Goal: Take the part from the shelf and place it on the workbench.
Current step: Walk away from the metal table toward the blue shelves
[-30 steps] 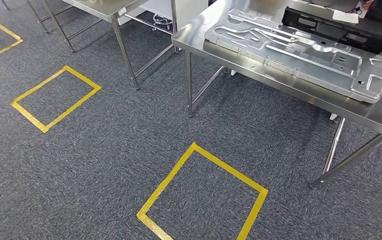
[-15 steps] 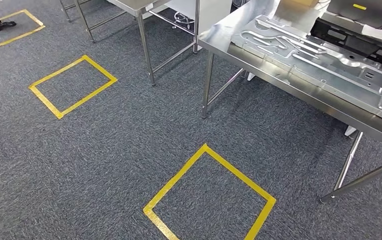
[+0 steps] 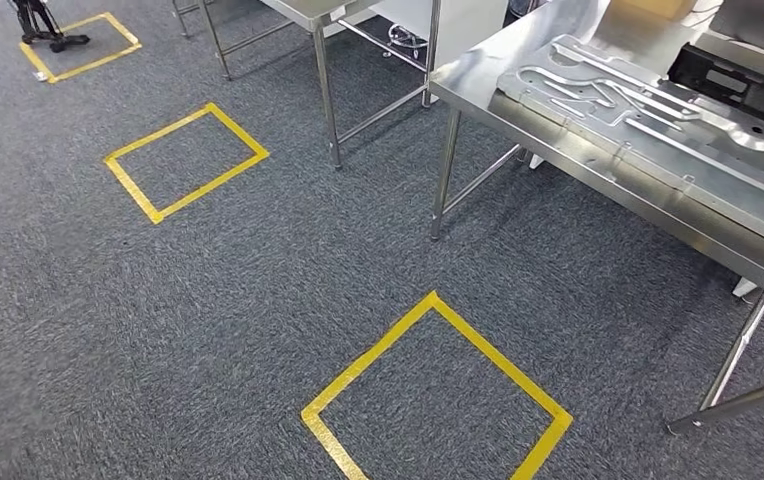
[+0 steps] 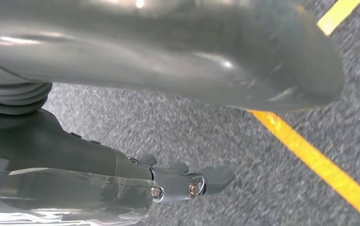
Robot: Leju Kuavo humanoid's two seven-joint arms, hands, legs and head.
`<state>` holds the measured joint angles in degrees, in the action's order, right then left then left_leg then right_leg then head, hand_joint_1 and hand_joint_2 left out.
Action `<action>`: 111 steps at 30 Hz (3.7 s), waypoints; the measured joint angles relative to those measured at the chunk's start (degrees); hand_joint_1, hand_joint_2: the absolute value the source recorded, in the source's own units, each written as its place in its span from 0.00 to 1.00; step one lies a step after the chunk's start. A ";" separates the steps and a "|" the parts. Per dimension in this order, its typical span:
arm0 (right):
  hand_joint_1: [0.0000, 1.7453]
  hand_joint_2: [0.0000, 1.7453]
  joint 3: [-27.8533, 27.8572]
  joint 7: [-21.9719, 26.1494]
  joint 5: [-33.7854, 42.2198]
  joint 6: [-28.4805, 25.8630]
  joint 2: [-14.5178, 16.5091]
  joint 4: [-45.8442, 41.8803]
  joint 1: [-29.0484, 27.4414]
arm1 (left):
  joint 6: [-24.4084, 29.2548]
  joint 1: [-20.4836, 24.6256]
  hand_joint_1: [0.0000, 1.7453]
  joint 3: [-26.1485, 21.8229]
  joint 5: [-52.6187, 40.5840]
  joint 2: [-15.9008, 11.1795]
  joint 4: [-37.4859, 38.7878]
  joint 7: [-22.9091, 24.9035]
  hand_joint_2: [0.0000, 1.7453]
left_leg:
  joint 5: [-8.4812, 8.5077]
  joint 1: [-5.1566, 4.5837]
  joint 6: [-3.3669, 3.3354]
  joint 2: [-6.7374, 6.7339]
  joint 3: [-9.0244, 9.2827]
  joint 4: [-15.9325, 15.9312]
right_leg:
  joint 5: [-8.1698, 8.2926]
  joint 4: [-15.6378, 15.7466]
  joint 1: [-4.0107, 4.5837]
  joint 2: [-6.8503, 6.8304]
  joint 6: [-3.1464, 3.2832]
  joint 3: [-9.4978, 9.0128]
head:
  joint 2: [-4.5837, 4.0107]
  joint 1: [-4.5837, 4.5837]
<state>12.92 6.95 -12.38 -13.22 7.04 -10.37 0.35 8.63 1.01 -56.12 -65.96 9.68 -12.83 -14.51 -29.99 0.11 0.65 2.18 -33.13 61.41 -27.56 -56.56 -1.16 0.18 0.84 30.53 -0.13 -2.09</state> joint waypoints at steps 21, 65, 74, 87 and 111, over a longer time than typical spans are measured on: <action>0.00 0.00 0.00 -0.26 -0.31 0.02 -0.09 0.05 -0.16 | 0.62 0.12 0.00 -0.27 -1.04 0.07 0.00 0.10 0.00 | 3.02 0.50 -1.87 -0.37 1.96 -4.32 | -6.79 -15.48 -0.10 -0.24 -2.73 6.67 | 0.00 0.16; 0.00 0.00 0.07 -0.07 -1.40 0.95 -0.37 0.10 -0.31 | 1.09 0.32 0.00 -0.31 -2.27 0.24 0.00 0.63 0.00 | -5.08 0.34 1.07 -1.47 -6.31 12.80 | -0.69 -0.83 0.48 -1.57 0.53 0.27 | 0.00 0.03; 0.00 0.00 0.07 -0.09 -1.51 0.94 -0.37 0.10 0.06 | 0.81 0.24 0.00 -0.33 -2.45 0.22 0.00 0.85 0.00 | 2.82 -0.18 -0.88 -3.33 2.31 -4.63 | -1.45 -1.06 0.67 -3.95 -1.43 -0.63 | 0.00 0.08; 0.00 0.00 0.09 -0.34 -2.32 0.93 -0.41 0.17 -0.32 | 0.65 0.32 0.00 -0.40 -2.37 0.22 0.00 1.09 0.00 | 3.11 -0.08 -0.79 1.45 1.88 -4.25 | -0.97 -2.00 0.22 2.39 -1.40 0.92 | 0.00 0.23; 0.00 0.00 -1.98 -2.34 -7.11 -1.36 2.75 0.16 1.41 | -1.26 0.38 0.00 -4.76 1.00 -2.56 0.00 1.20 0.00 | 3.70 -0.01 -1.83 -1.34 2.53 -5.50 | -9.03 -17.16 0.73 -0.44 -1.56 7.45 | 0.00 0.24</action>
<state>10.94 4.61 -19.49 -14.58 9.79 -10.21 1.76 7.37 1.39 -60.88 -64.96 7.12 -12.83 -13.32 -26.29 0.10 -1.18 0.84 -30.61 55.91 -36.59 -73.72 -0.44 -0.26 -0.72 37.97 -0.13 -1.85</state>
